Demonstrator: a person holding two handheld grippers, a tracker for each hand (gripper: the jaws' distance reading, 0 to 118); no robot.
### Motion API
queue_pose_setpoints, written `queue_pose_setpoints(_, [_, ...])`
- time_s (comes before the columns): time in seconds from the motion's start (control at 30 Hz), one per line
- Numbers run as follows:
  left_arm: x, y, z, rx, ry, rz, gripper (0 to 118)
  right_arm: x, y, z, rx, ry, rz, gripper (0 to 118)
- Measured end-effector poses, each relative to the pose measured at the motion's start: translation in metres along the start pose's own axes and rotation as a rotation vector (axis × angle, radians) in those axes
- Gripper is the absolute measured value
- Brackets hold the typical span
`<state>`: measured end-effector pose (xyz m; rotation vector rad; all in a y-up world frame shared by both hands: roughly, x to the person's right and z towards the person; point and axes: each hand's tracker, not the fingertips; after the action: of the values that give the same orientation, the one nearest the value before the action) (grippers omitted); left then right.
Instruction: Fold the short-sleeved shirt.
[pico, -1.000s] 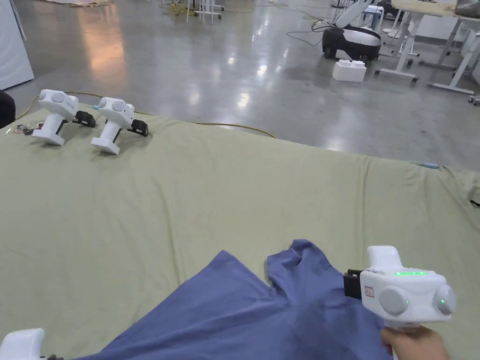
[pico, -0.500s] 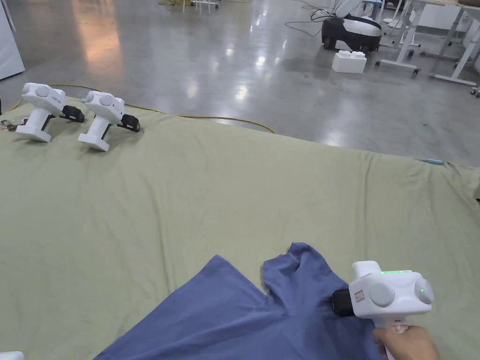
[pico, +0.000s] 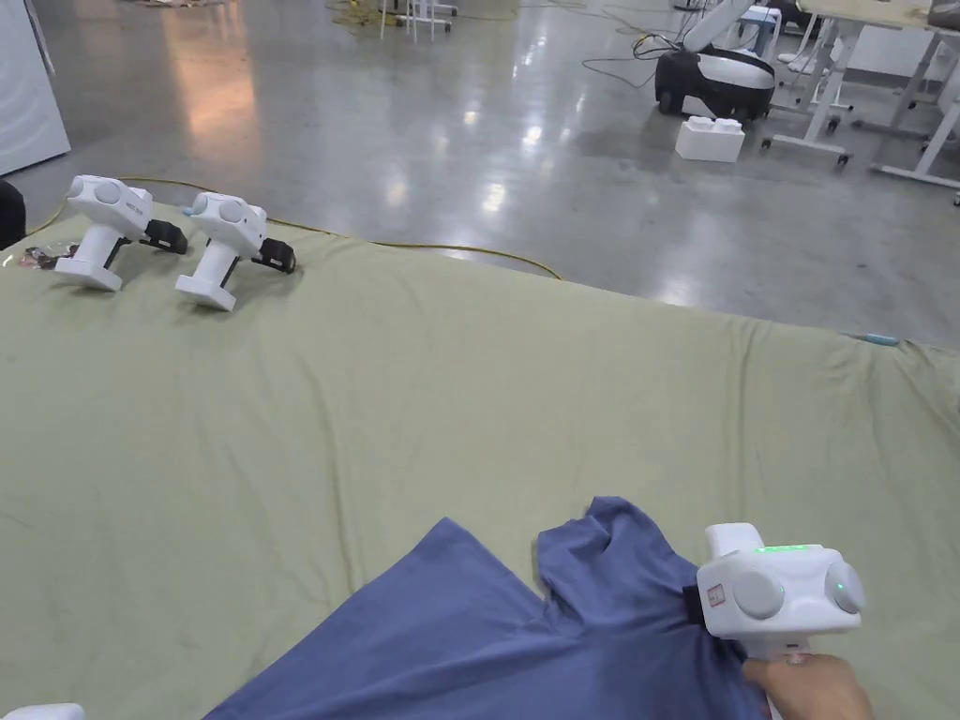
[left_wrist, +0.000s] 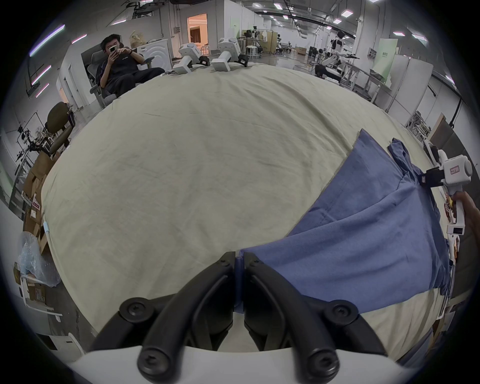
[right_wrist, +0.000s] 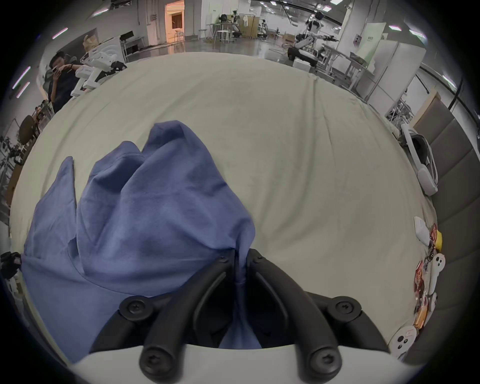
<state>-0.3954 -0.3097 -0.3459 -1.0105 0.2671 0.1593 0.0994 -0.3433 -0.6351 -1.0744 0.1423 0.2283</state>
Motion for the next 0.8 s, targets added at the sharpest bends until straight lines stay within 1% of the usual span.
queue_pose_setpoints(0.1, [0.002, 0.001, 0.003, 0.006, -0.009, 0.008, 8, -0.004, -0.007, 0.007, 0.040, -0.023, 0.018, 6])
queue_pose_setpoints(0.2, [0.005, 0.003, 0.008, 0.027, -0.025, 0.021, 8, -0.001, -0.013, 0.022, 0.115, -0.018, -0.045, 6])
queue_pose_setpoints(0.23, [0.006, 0.005, 0.011, 0.037, -0.025, 0.017, 8, 0.000, -0.015, 0.031, 0.146, -0.008, -0.062, 6])
queue_pose_setpoints(0.33, [0.008, 0.011, 0.019, 0.075, -0.038, 0.010, 8, -0.005, -0.022, 0.069, 0.246, -0.023, -0.059, 5])
queue_pose_setpoints(0.43, [0.009, 0.023, 0.033, 0.143, -0.048, -0.005, 8, -0.005, -0.030, 0.113, 0.339, -0.016, -0.075, 5])
queue_pose_setpoints(0.53, [0.008, 0.043, 0.053, 0.221, -0.080, -0.006, 8, 0.004, -0.032, 0.150, 0.414, -0.030, -0.085, 5])
queue_pose_setpoints(0.57, [0.009, 0.052, 0.060, 0.243, -0.096, -0.013, 8, 0.008, -0.035, 0.165, 0.462, -0.034, -0.093, 5])
queue_pose_setpoints(0.6, [0.010, 0.060, 0.066, 0.271, -0.107, -0.013, 8, 0.011, -0.034, 0.179, 0.458, -0.035, -0.093, 5])
queue_pose_setpoints(0.63, [0.011, 0.070, 0.073, 0.292, -0.116, -0.007, 8, 0.016, -0.035, 0.194, 0.496, -0.055, -0.104, 5])
queue_pose_setpoints(0.8, [0.023, 0.122, 0.111, 0.423, -0.195, -0.017, 8, 0.050, -0.036, 0.260, 0.614, -0.094, -0.166, 5])
